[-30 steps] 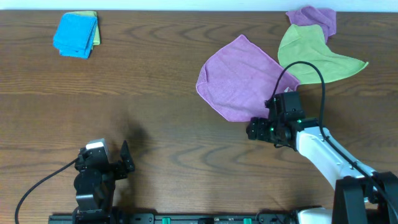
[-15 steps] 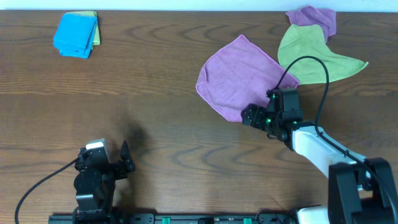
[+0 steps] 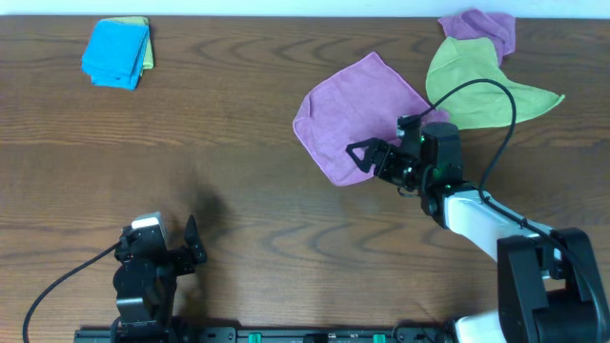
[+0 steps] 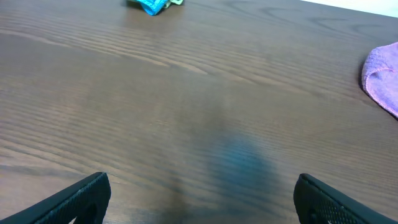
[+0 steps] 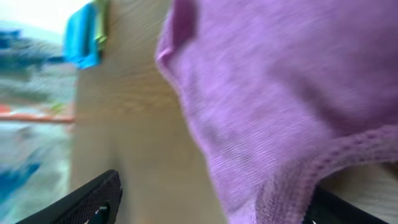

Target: Fold the cloth

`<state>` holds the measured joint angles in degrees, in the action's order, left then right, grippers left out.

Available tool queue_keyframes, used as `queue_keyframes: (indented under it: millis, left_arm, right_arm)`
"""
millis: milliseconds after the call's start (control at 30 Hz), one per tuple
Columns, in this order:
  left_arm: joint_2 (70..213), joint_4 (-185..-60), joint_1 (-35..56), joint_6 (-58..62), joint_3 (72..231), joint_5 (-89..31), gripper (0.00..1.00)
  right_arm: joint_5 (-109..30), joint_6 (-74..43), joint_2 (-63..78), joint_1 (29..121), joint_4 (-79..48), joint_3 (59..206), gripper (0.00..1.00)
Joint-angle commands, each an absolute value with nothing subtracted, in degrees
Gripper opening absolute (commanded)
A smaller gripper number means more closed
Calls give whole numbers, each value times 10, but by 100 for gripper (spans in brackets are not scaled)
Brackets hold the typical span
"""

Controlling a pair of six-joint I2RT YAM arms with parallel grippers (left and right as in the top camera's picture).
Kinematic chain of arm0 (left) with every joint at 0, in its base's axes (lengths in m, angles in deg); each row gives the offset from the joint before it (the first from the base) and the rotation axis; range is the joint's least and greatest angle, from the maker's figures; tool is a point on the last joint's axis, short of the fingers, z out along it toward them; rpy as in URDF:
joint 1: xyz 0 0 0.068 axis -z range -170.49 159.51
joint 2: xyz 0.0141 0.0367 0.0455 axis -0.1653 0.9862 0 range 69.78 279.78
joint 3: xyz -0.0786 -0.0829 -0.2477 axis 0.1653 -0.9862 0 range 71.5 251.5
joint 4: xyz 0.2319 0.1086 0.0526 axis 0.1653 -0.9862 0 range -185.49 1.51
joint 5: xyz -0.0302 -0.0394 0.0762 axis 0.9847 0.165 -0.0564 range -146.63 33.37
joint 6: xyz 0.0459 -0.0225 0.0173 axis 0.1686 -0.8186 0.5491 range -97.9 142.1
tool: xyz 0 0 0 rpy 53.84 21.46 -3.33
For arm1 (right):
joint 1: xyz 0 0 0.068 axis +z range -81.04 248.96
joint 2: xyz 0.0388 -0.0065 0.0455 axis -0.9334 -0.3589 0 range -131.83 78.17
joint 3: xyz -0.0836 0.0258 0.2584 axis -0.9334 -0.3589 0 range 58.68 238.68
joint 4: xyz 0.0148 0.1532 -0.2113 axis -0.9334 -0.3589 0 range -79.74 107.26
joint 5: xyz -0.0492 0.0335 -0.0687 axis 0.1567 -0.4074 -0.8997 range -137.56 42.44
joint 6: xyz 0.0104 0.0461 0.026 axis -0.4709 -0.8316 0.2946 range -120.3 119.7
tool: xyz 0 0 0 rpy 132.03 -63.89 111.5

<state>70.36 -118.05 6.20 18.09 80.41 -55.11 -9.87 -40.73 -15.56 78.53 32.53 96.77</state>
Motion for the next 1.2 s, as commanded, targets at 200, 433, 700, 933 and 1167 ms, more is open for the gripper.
queue_keyframes:
  millis: [200,433,700,933,1167]
  left_arm:
    - [700,-1180,63,189,796,-551,96]
    - [700,-1180,63,189,796,-551,95]
    - [700,-1180,63,189,796,-551,95]
    - [700,-1180,63,189,796,-551,95]
    - [700,-1180,63,189,796,-551,96]
  right_arm:
    - [-46,-403,-156,783,202,983,80]
    - [46,-413,-151,784,199,984,81]
    - [128,-428,-132,784,209,984,88]
    - [87,-418,-128,782,162,984,90]
    - [-111,-353,-128,784,1,984,91]
